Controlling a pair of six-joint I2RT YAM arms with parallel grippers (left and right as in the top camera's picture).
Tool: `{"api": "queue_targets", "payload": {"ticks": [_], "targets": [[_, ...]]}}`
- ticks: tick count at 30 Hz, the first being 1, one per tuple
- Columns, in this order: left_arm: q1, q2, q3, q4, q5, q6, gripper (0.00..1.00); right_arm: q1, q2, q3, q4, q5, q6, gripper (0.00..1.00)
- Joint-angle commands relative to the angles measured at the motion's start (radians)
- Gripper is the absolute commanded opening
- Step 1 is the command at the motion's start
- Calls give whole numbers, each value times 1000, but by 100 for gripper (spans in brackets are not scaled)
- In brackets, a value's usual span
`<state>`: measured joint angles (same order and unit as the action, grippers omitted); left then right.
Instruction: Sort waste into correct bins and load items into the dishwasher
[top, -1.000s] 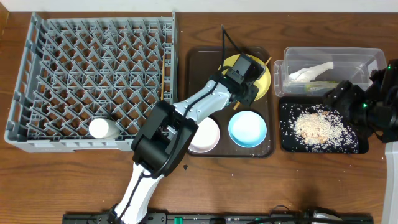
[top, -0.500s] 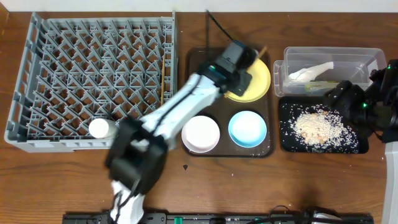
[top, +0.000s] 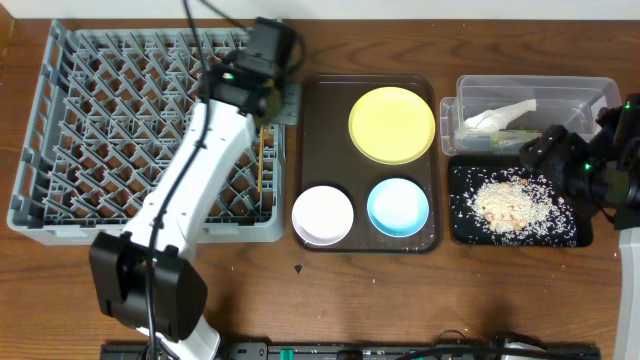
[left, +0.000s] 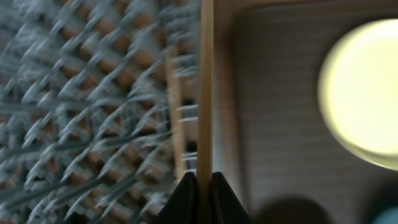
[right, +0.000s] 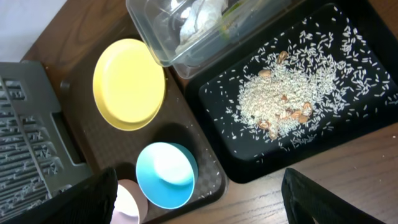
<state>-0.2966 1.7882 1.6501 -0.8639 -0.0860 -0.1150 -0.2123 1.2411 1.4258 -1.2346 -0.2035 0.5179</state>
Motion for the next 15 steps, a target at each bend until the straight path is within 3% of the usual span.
{"api": "queue_targets", "payload": {"ticks": [1, 15], "targets": [[66, 29, -32, 7, 1, -55, 8, -3, 0, 12, 5, -5, -10, 82], [62, 161, -46, 0, 49, -21, 8, -3, 0, 12, 11, -12, -10, 83]]}}
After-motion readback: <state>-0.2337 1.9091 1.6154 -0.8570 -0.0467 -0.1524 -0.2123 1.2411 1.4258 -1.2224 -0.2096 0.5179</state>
